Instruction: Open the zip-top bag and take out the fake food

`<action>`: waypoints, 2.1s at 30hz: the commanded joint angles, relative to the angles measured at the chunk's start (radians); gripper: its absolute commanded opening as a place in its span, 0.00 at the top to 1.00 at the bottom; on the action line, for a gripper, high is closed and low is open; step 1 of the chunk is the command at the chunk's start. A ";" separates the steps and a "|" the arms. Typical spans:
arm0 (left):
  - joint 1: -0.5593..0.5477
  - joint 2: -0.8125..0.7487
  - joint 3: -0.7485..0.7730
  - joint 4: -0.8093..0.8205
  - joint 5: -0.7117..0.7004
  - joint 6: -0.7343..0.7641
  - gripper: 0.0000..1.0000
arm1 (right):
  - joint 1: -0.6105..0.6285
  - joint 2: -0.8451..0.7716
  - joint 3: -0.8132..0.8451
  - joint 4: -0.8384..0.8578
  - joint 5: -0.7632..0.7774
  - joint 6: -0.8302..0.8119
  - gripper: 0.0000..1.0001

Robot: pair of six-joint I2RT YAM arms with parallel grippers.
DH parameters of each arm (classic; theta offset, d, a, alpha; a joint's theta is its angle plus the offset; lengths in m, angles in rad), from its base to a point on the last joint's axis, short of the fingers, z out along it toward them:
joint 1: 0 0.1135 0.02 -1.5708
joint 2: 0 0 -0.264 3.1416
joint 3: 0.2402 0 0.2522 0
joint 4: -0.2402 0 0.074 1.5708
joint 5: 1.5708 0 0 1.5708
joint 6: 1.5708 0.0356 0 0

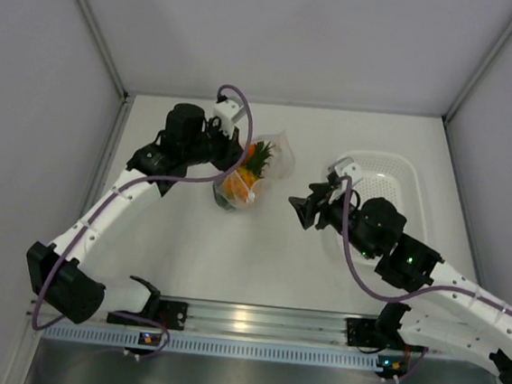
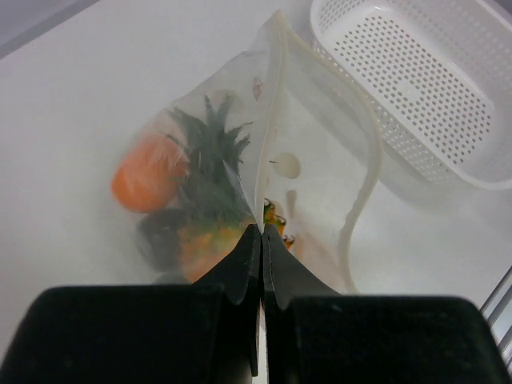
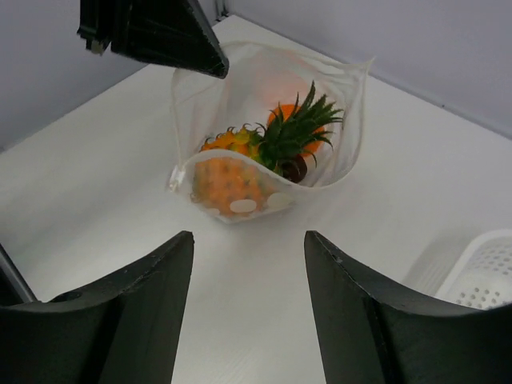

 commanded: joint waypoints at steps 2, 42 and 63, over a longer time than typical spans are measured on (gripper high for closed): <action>-0.064 -0.026 0.009 0.036 -0.127 -0.151 1.00 | -0.020 0.070 0.126 -0.028 0.101 0.211 0.41; -0.351 0.002 -0.239 0.487 -0.729 -0.891 1.00 | -0.281 0.730 0.246 0.156 -0.022 0.852 0.39; -0.351 -0.029 -0.301 0.486 -0.733 -0.883 1.00 | -0.288 0.934 0.319 0.343 -0.032 0.838 0.65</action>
